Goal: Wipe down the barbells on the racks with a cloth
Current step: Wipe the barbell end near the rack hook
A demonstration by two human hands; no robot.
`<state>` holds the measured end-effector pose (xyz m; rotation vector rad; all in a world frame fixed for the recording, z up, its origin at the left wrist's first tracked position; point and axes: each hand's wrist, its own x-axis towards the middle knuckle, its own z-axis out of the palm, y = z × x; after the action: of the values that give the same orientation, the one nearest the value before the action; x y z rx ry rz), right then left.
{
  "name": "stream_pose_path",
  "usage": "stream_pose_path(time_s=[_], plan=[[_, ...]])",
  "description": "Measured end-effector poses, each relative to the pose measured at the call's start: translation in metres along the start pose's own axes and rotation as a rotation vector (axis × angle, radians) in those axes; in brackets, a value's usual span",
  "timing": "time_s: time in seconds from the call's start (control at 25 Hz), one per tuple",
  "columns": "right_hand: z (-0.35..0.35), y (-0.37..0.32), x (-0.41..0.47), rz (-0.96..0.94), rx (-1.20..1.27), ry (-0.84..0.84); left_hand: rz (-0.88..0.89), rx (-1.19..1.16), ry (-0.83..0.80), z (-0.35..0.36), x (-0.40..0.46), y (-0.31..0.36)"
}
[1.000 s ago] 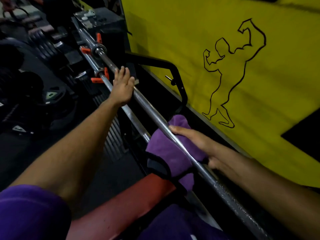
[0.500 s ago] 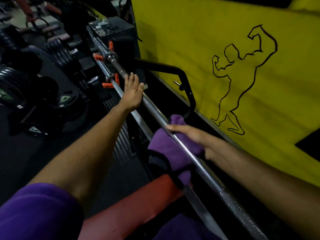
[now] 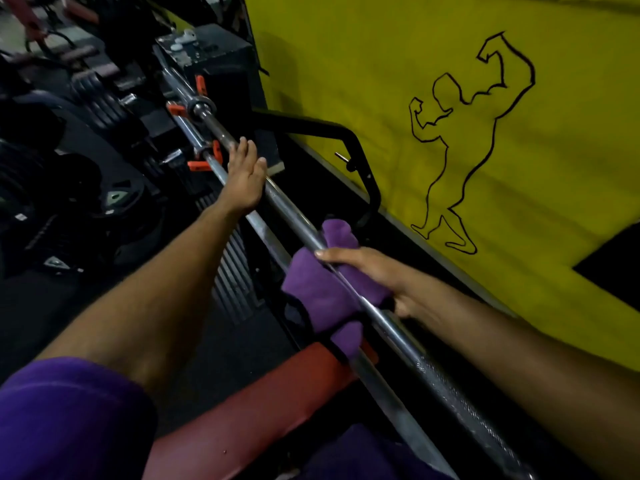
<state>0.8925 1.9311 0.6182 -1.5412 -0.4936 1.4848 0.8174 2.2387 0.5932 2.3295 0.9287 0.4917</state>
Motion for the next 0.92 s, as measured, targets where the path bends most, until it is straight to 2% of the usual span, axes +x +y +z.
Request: stream_pose_path(time_s=[0.12, 0.24, 0.32, 0.48, 0.68, 0.8, 0.92], plan=[[-0.013, 0.035, -0.063, 0.030, 0.071, -0.016, 0.003, -0.057, 0.010, 0.002, -0.002, 0.002], [-0.017, 0.042, -0.078, 0.042, 0.127, -0.074, 0.026, -0.084, 0.028, 0.001, -0.007, 0.004], [-0.013, 0.027, -0.059, 0.025, 0.102, -0.052, 0.039, -0.090, 0.019, 0.001, -0.006, 0.002], [0.014, -0.029, 0.024, -0.058, -0.107, 0.081, 0.015, -0.062, 0.024, 0.002, -0.004, 0.003], [0.039, -0.088, 0.101, -0.120, -0.182, 0.058, 0.009, 0.039, -0.015, -0.003, 0.003, 0.002], [0.038, -0.086, 0.105, -0.172, -0.234, 0.070, 0.000, 0.098, -0.058, -0.005, 0.006, 0.000], [0.024, -0.053, 0.077, -0.190, -0.319, 0.116, -0.009, 0.089, -0.023, -0.003, 0.008, -0.001]])
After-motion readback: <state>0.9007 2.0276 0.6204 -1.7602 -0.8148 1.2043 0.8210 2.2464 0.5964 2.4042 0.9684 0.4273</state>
